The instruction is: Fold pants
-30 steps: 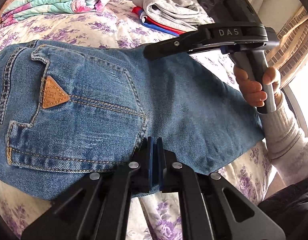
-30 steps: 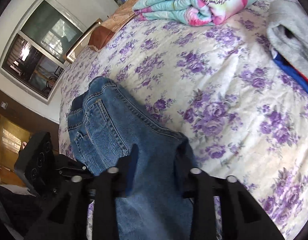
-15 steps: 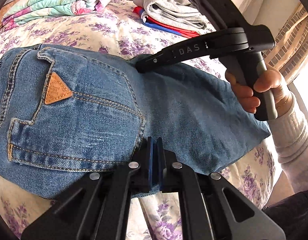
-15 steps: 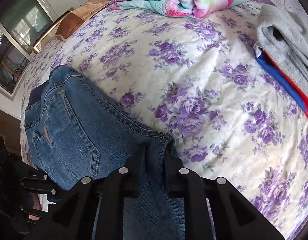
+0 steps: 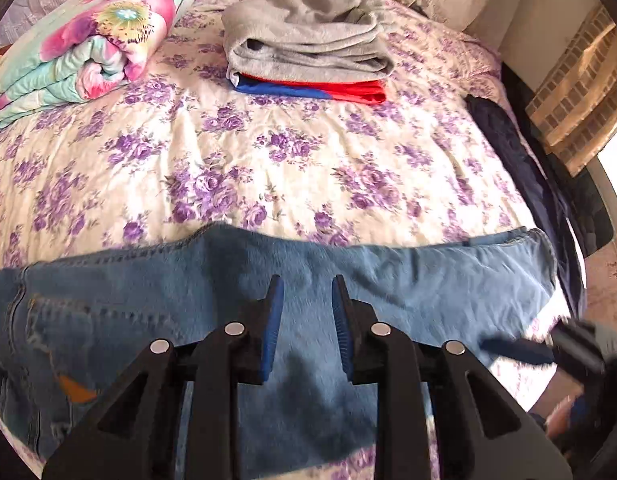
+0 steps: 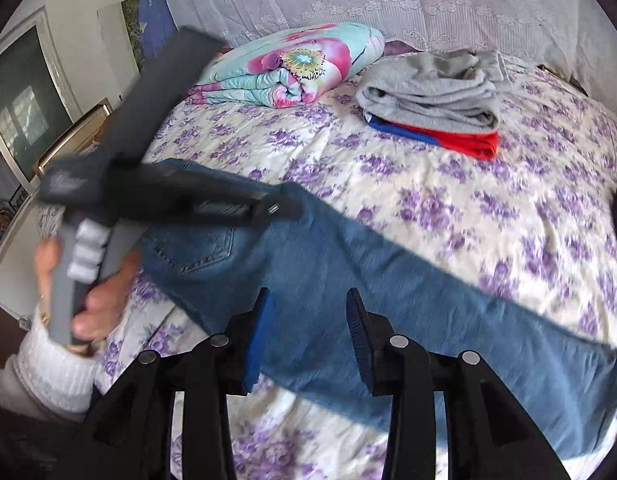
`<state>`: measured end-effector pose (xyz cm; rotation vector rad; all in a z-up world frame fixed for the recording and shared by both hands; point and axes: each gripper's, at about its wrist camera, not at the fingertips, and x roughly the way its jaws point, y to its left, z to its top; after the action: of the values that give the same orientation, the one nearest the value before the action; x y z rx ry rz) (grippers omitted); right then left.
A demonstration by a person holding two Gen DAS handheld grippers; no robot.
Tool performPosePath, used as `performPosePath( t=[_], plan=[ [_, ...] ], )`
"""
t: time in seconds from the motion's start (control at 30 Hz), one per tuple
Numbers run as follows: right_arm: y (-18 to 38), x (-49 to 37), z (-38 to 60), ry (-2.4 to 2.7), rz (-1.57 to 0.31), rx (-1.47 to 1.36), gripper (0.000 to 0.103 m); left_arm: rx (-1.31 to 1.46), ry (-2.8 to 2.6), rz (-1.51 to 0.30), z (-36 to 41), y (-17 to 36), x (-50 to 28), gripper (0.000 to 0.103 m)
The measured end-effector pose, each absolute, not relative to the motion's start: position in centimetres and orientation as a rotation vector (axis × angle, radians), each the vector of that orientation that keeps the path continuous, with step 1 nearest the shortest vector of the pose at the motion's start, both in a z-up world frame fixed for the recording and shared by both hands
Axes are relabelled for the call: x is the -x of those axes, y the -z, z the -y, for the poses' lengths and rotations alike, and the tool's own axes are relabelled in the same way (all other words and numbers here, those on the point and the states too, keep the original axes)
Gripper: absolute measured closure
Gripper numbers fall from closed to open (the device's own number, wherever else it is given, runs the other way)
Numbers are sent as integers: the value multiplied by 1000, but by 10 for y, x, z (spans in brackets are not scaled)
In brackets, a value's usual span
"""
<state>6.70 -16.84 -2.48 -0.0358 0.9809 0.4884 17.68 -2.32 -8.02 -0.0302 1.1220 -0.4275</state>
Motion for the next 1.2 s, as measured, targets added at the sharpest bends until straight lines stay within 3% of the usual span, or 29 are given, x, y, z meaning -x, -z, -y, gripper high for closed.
performPosePath(
  t=[0.1,0.2,0.3,0.4,0.53,0.57,0.63,0.77,0.9,1.03,1.2],
  plan=[
    [38,-50,168,-398,-964,-8,66,79,424,-1243,26,119,-209,80],
    [67,-55,172,-341,-1040,-73,66,105,454,-1233,17,121,-212,86],
    [100,-67,168,-282,-1123,-90,64,118,473,-1216,13,123,-210,86],
    [95,-67,157,-256,-1107,-55,57,67,456,-1171,17,121,-200,86],
    [81,-59,177,-294,-1098,-212,56,-17,418,-1124,27,116,-188,86],
    [73,-53,191,-301,-1076,-269,55,-27,415,-1115,28,115,-184,86],
    [60,-38,229,-245,-1024,-364,35,-26,416,-1107,25,113,-178,86],
    [49,7,332,-15,-932,-574,31,81,454,-1108,7,100,-156,86],
    [77,47,426,88,-878,-912,30,74,452,-1070,4,99,-112,61],
    [119,43,461,27,-891,-1117,30,26,428,-1061,9,123,-90,61],
    [128,2,465,-55,-859,-1095,30,-5,427,-1108,22,109,-82,63]
  ],
)
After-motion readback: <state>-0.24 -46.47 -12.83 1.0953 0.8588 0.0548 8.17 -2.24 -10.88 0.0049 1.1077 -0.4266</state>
